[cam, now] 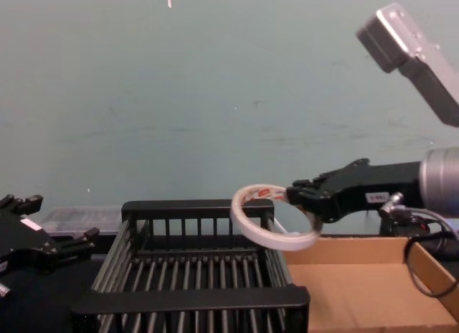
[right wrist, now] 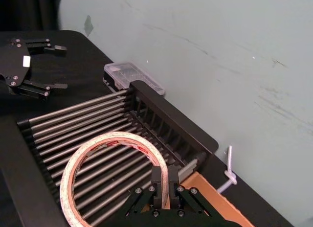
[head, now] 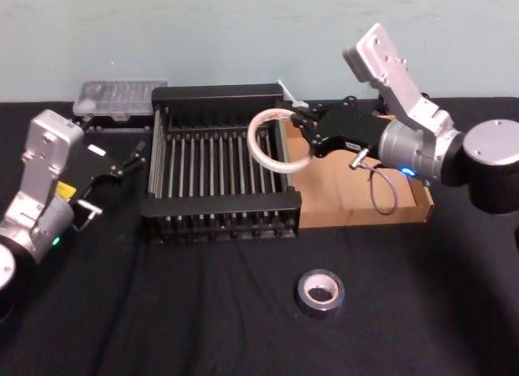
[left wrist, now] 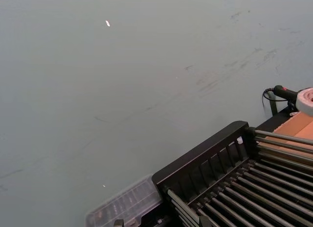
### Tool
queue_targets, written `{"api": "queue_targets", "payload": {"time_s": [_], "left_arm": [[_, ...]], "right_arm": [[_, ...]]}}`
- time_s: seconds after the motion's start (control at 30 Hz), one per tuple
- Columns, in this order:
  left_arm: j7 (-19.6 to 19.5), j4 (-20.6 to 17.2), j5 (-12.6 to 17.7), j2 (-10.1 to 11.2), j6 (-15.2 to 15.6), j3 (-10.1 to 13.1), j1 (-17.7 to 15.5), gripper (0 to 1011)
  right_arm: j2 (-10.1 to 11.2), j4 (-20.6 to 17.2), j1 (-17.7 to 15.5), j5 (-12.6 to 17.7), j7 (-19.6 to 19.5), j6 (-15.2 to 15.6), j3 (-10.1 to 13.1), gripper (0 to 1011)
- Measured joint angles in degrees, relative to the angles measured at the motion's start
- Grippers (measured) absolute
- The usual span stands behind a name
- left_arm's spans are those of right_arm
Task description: Pick up the white tape and place it into the black box , Pick up the silver tape and place it into the brown box.
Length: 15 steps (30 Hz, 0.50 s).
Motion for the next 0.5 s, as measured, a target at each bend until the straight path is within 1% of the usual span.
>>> {"api": "queue_targets", "payload": {"time_s": [0.33,0.5], "left_arm": [[0.0,0.0,0.0,0.0,0.0,0.0,0.0,1001],[0.0,0.0,0.0,0.0,0.0,0.0,0.0,1001]], "right_arm": [[-2.21,2.89,2.42,-1.08,0.46,-0.94,-1.9,80],[-3.54,4.97,3.66,-1.75,0.52,-1.31,-2.8,80]]}}
